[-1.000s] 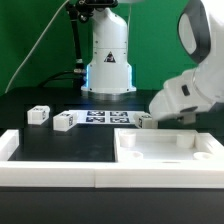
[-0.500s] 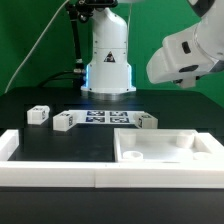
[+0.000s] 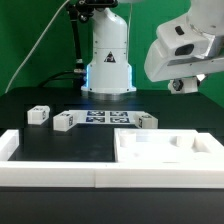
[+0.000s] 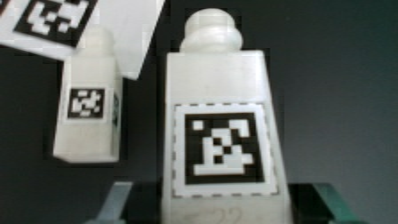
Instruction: Assemble one leg
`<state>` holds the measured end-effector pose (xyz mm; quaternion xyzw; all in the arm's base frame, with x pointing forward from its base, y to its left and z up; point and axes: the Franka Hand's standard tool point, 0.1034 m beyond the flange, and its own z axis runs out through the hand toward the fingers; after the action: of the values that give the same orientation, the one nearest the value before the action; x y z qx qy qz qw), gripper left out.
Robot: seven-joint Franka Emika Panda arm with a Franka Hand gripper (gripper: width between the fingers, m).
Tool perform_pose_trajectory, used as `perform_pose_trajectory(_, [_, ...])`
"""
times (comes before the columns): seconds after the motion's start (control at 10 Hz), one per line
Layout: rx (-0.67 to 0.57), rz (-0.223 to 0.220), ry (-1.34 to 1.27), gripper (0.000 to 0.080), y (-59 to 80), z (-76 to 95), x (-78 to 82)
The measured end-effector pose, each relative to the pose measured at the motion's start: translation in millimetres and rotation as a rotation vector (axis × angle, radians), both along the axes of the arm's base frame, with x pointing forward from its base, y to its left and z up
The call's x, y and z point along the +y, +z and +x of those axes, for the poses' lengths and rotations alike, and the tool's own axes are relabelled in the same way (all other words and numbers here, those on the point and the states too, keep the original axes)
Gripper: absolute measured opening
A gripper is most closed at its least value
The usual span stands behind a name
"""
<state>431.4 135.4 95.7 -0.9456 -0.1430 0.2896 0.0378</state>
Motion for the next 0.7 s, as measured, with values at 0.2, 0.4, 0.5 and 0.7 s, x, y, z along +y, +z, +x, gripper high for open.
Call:
perform_pose_trajectory(0.2, [-0.231, 0.043, -0.011, 0.0292, 9.8, 31.6, -11.4])
perform_pose_trajectory(0.4, [-0.382, 0.053, -0.025, 0.0292, 18.4, 39.4, -16.7])
perform_pose_trajectory(0.5, [-0.476, 0.062, -0.031, 0.0292, 24.4, 44.7, -17.5])
perform_pose_trajectory(0.7, [-0.687, 0.093, -0.044, 0.0292, 20.5, 46.4, -21.9])
